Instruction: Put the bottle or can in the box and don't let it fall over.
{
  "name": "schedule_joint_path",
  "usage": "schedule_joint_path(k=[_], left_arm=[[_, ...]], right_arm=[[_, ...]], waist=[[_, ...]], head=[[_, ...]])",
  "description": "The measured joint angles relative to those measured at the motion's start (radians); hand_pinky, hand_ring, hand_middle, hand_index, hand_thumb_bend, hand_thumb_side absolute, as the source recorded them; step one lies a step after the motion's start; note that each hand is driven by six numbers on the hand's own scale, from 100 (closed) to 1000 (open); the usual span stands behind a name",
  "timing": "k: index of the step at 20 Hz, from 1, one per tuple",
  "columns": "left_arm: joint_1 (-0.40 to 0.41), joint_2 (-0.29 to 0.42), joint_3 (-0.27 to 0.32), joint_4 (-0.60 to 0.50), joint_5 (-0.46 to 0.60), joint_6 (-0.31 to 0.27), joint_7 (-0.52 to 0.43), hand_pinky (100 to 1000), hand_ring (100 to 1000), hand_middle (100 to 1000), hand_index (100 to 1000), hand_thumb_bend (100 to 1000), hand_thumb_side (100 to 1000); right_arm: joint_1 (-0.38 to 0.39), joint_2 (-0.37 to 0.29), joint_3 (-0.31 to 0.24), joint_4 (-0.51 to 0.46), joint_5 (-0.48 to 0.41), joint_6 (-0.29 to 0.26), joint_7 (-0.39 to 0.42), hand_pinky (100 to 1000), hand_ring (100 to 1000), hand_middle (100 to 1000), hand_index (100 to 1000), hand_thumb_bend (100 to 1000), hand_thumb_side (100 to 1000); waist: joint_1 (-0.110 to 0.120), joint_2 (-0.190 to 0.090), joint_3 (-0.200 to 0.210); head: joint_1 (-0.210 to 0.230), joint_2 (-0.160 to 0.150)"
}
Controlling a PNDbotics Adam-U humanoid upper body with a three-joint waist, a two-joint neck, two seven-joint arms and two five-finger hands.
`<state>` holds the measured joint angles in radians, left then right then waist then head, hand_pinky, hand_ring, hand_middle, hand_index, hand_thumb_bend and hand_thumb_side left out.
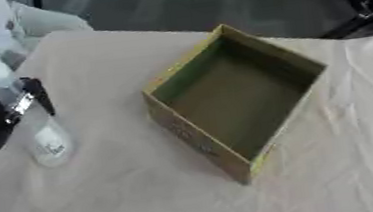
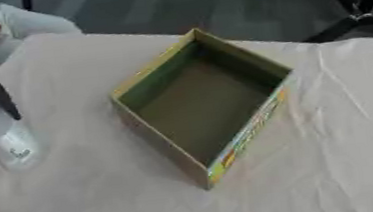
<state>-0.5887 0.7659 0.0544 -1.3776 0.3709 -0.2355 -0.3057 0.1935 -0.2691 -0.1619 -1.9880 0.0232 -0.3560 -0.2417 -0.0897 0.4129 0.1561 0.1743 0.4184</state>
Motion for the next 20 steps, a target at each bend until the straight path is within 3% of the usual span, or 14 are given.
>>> schedule_joint_path(k=[20], left_arm=[[0.002,0.000,-0.008,-0.155,0.106,0.016,0.009,491,283,388,172,100,568]], right_arm=[[0.002,-0.008,-0.007,0.000,-0.013,-0.005,0.004,949,1000,1000,918,100,576]], waist=[[0.008,-0.002,0.003]], head=[[-0.009,0.008]])
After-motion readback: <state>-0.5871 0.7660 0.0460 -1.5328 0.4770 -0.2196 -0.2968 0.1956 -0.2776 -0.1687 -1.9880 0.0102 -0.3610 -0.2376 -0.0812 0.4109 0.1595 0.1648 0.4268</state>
